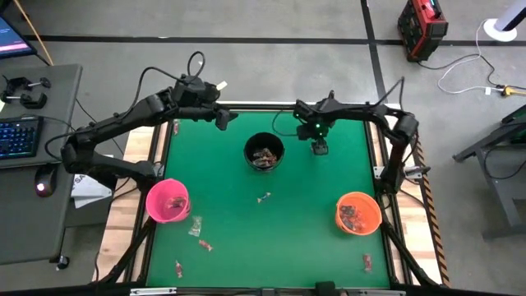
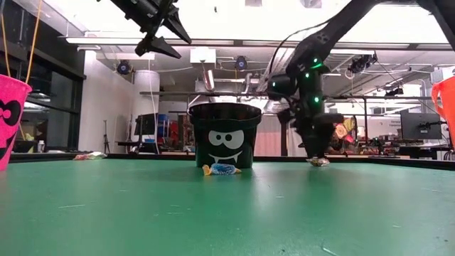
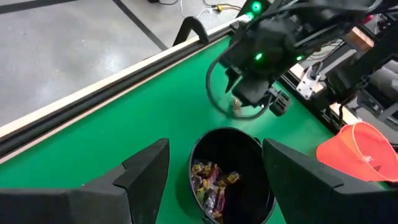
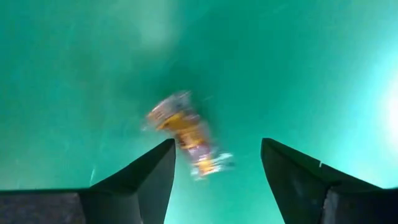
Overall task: Sort candy by brand, put in halloween buckets
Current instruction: Put the transparent candy into the black bucket
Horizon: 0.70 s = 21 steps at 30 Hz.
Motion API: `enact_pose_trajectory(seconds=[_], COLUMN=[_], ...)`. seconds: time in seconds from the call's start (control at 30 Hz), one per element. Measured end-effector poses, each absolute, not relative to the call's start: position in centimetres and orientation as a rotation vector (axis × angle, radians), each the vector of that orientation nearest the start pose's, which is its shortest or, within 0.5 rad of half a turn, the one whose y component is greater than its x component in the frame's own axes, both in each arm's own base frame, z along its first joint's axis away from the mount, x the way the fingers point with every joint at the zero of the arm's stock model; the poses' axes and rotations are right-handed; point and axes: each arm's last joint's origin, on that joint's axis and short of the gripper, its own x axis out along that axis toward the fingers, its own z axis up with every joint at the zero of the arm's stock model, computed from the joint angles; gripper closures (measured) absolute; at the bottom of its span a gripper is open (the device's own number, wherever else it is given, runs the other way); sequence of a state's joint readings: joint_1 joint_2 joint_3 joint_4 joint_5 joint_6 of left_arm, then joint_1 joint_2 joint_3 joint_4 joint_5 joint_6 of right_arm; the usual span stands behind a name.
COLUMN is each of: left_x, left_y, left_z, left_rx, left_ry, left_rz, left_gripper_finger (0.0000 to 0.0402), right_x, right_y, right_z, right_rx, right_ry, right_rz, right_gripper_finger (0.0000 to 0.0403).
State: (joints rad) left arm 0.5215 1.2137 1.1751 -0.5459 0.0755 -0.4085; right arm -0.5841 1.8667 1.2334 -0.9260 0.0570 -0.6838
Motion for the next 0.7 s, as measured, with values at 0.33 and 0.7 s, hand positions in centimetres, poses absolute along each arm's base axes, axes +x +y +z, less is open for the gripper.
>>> enact_pose_trajectory(seconds=[0.33,0.7], left_x=[22.3,20.0], left_y=[11.6,9.4], left_z=[34.3,39.0], left_rx=[-0.54,-0.447], left_ry=[0.546,0.346], left_rz=[0.51,0.25], left_gripper_finger=[0.0155,0.0155], right_x=[28.0,28.7], right_y=[-17.5,-16.1], right_z=[15.3,14.4], right_rx=[-0.167,-0.181], right_ry=[1.651,1.62], right_rz=[0.137,0.083], right_gripper_finger=[0.0171,0.0282])
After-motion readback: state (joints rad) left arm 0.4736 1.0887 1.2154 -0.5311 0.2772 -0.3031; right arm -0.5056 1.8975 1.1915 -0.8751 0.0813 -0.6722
